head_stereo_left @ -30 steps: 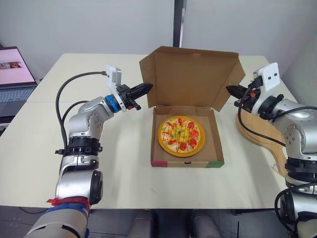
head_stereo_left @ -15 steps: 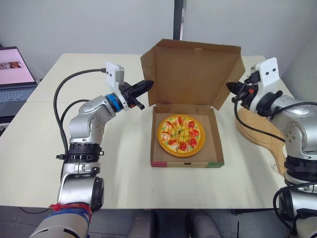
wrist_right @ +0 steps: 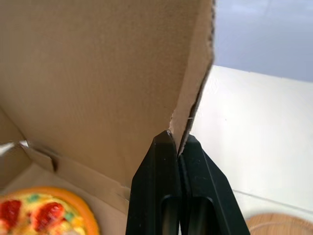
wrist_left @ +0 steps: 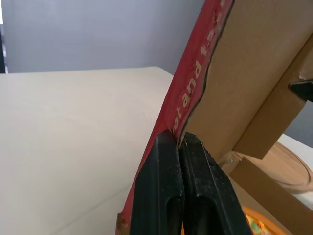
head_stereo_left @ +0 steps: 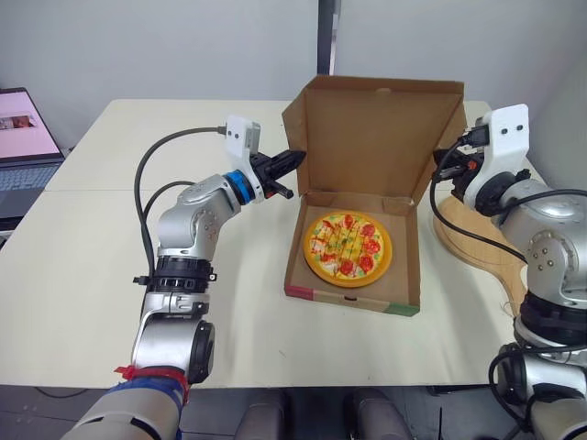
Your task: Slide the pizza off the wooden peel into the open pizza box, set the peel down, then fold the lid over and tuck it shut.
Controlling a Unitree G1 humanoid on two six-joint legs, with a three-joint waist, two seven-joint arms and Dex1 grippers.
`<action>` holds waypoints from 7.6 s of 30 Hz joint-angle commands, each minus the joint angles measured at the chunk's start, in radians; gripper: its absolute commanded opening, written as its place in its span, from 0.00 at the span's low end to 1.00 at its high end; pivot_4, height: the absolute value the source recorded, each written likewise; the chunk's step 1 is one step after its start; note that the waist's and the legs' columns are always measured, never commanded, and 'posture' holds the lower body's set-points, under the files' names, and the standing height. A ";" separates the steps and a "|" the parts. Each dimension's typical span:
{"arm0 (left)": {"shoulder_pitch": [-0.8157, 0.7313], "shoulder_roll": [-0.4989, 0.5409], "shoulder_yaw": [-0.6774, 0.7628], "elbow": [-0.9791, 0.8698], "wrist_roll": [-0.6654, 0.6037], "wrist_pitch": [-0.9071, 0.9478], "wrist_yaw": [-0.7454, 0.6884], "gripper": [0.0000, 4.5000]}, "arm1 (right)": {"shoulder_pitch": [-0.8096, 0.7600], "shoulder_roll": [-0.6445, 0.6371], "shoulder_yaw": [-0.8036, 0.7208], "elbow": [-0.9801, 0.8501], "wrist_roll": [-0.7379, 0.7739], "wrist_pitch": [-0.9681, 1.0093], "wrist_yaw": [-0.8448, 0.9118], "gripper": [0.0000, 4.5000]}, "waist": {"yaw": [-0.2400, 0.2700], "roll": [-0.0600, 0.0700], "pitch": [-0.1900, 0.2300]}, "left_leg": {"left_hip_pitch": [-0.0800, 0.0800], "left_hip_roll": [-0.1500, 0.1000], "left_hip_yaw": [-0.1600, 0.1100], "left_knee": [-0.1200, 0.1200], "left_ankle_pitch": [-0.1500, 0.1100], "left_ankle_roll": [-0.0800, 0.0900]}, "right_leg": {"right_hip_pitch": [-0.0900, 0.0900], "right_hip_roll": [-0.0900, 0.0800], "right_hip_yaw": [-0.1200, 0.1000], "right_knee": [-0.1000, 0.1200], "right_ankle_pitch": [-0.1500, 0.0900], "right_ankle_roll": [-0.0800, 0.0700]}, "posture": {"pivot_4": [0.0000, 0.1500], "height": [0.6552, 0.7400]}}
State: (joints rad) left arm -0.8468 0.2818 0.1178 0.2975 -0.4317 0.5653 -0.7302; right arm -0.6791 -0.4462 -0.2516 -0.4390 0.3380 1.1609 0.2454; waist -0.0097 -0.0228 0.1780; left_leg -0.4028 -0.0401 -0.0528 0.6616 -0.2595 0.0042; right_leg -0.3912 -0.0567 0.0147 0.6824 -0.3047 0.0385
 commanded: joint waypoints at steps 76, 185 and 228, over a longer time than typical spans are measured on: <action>0.367 0.082 -0.088 -0.398 -0.065 -0.044 -0.016 0.00 | 0.611 -0.054 -0.119 -0.343 0.174 -0.185 0.145 0.91 | 0.007 0.001 -0.001 | 0.003 0.000 0.000 0.000 -0.001 0.002 | 0.004 0.001 0.001 -0.001 0.000 0.000 | 1.00 0.90; 0.187 0.330 -0.148 -0.216 0.002 -0.022 -0.340 0.00 | 0.369 -0.585 0.027 0.116 0.113 -0.468 0.641 0.00 | 0.008 0.000 0.000 | 0.002 0.001 0.001 0.002 -0.001 0.003 | 0.004 0.001 0.000 -0.002 0.000 0.000 | 1.00 0.90; 0.183 0.287 -0.199 -0.144 0.106 -0.150 -0.352 0.00 | 0.091 -0.496 0.152 -0.047 0.215 -0.379 0.620 0.00 | 0.007 0.000 0.000 | 0.001 0.001 0.001 0.002 -0.001 0.003 | 0.003 0.001 0.000 -0.002 0.000 0.000 | 1.00 0.90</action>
State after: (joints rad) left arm -0.6596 0.5741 -0.0784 0.1936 -0.3266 0.4240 -1.0808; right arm -0.5557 -0.9491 -0.0959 -0.4424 0.5296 0.7748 0.8697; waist -0.0023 -0.0225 0.1779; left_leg -0.4014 -0.0388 -0.0521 0.6639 -0.2607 0.0067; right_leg -0.3877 -0.0562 0.0147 0.6807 -0.3049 0.0387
